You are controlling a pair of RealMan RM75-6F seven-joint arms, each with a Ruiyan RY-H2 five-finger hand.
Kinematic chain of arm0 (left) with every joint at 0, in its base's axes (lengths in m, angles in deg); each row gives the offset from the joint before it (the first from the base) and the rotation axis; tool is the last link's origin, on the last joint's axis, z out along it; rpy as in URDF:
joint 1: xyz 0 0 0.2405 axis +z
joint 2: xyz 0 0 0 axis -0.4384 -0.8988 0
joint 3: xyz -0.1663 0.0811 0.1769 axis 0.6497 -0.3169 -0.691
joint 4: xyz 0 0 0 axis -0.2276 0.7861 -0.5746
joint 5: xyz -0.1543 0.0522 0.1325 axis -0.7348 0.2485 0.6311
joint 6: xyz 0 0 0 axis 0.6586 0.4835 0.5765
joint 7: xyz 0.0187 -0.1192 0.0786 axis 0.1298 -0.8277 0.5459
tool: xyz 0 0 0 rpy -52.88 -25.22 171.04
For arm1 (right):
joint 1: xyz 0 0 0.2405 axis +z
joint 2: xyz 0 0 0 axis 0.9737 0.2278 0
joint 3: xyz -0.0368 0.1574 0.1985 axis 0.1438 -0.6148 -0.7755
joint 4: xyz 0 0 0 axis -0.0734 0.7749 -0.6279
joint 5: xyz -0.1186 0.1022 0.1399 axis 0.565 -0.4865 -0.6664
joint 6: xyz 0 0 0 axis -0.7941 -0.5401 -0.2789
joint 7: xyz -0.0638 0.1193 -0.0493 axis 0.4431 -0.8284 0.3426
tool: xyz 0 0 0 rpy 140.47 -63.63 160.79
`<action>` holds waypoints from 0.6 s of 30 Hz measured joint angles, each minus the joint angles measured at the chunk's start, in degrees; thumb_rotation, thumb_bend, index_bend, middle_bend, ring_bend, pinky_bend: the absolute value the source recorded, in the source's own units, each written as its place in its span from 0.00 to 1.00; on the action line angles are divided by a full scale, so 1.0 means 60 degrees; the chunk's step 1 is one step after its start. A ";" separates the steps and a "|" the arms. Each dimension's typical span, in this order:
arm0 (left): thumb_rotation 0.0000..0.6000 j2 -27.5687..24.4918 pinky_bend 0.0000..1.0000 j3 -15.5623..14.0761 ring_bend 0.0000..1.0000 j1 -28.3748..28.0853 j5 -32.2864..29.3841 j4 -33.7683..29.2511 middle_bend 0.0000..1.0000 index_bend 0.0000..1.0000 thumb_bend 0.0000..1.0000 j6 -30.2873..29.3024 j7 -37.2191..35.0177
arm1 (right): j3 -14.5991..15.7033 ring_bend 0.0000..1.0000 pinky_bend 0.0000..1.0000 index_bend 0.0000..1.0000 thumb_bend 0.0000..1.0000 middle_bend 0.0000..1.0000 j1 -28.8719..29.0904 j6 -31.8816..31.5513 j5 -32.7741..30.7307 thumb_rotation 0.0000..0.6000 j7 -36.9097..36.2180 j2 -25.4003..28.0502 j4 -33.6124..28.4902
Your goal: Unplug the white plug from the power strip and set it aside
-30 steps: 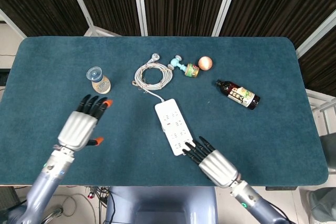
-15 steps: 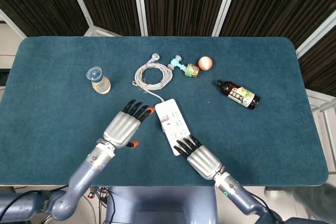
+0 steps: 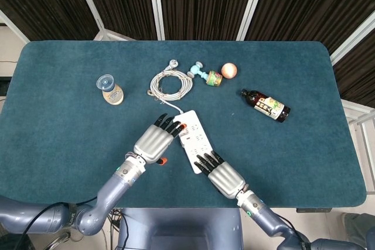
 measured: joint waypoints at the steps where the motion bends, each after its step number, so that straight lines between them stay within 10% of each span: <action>1: 1.00 0.0035 0.00 -0.0013 0.04 -0.0059 -0.0048 0.0046 0.15 0.15 0.02 0.0014 -0.0002 | 0.0025 0.00 0.00 0.02 0.67 0.02 0.0010 -0.0006 -0.0016 1.00 0.0000 -0.0004 0.0011; 18: 1.00 0.0479 0.02 -0.0168 0.05 -0.1392 -0.1099 0.1120 0.20 0.18 0.04 0.0598 0.0226 | 0.0451 0.00 0.00 0.03 0.67 0.03 0.0049 -0.0272 -0.0190 1.00 -0.0010 0.0085 -0.0122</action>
